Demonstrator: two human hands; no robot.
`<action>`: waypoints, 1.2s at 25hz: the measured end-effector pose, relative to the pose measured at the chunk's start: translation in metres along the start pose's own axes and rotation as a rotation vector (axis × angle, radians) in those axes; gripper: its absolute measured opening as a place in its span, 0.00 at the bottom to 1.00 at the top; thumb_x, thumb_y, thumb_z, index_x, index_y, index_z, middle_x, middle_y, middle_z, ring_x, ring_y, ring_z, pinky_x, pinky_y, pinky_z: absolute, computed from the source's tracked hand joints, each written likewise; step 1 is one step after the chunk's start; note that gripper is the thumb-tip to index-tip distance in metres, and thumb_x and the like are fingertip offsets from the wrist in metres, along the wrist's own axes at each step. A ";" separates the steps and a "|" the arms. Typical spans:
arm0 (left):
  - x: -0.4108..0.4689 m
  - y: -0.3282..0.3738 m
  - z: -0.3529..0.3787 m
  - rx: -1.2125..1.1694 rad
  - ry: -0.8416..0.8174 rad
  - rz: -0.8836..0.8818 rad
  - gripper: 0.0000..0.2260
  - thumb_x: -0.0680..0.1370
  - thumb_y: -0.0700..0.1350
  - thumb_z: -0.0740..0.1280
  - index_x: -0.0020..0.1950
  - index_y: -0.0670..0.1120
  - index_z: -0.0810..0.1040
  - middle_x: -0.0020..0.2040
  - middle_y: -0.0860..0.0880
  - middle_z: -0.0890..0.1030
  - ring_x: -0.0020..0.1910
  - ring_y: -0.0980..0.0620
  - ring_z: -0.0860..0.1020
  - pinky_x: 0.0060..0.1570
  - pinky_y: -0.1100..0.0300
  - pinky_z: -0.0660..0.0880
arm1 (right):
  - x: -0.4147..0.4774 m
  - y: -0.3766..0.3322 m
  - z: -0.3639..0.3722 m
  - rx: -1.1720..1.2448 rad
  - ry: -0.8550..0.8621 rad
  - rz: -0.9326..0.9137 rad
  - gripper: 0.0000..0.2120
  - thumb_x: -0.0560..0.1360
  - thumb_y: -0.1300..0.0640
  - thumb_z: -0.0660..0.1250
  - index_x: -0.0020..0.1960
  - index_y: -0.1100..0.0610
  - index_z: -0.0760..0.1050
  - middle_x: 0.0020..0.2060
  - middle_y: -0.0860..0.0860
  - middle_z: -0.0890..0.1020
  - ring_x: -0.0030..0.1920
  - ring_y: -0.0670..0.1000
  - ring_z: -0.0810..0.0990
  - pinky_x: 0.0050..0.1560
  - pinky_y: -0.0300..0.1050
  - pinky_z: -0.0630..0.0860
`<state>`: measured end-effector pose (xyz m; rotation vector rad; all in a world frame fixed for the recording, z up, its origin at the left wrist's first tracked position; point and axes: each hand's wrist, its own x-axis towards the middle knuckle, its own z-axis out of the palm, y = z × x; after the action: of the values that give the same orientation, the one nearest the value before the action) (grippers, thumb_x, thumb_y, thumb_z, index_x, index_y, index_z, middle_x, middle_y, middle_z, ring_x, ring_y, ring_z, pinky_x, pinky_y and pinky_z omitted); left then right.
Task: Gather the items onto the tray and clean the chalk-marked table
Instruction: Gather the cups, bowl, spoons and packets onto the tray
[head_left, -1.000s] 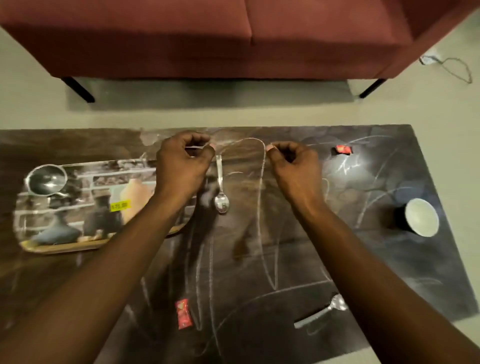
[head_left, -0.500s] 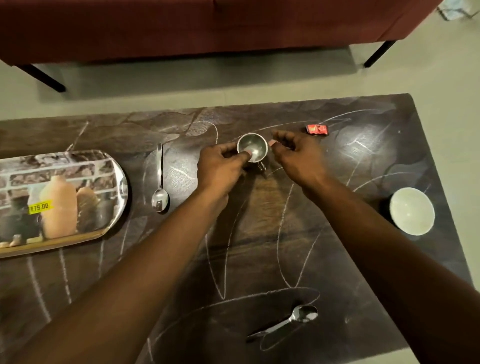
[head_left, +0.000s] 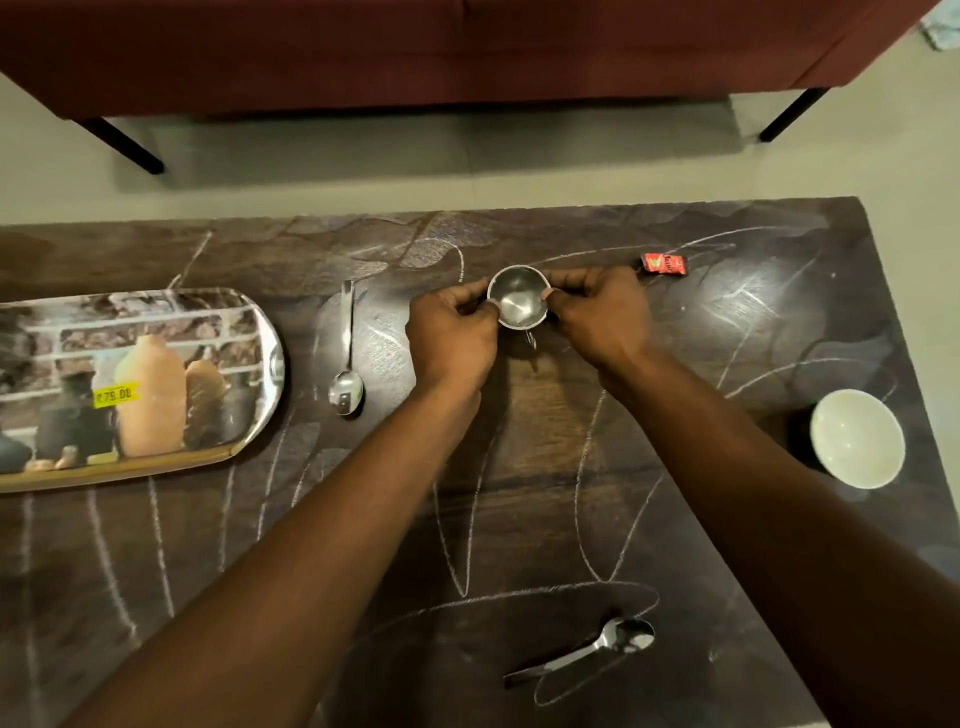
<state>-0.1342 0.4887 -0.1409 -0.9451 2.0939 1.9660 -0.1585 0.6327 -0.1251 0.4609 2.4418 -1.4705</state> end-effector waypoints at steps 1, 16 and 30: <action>0.001 0.005 -0.010 -0.001 0.001 0.011 0.11 0.77 0.40 0.74 0.58 0.47 0.90 0.51 0.51 0.91 0.52 0.52 0.89 0.60 0.45 0.86 | -0.004 -0.007 0.006 -0.013 0.010 -0.017 0.09 0.78 0.61 0.71 0.54 0.53 0.89 0.43 0.47 0.91 0.46 0.49 0.90 0.54 0.58 0.87; 0.033 0.007 -0.316 -0.296 0.387 0.040 0.09 0.78 0.38 0.77 0.57 0.38 0.88 0.46 0.45 0.90 0.47 0.50 0.88 0.58 0.50 0.85 | -0.085 -0.171 0.265 -0.158 -0.177 -0.218 0.07 0.76 0.60 0.74 0.40 0.58 0.88 0.32 0.54 0.87 0.36 0.56 0.88 0.43 0.61 0.86; 0.071 -0.039 -0.363 -0.546 0.486 -0.162 0.10 0.78 0.40 0.78 0.58 0.37 0.88 0.51 0.41 0.90 0.57 0.39 0.88 0.63 0.39 0.84 | -0.092 -0.176 0.370 -0.170 -0.129 -0.202 0.12 0.71 0.54 0.70 0.32 0.58 0.85 0.25 0.54 0.83 0.29 0.55 0.84 0.35 0.51 0.82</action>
<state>-0.0540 0.1262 -0.1540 -1.7808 1.5900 2.4553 -0.1244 0.2141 -0.1179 0.0842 2.5410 -1.3029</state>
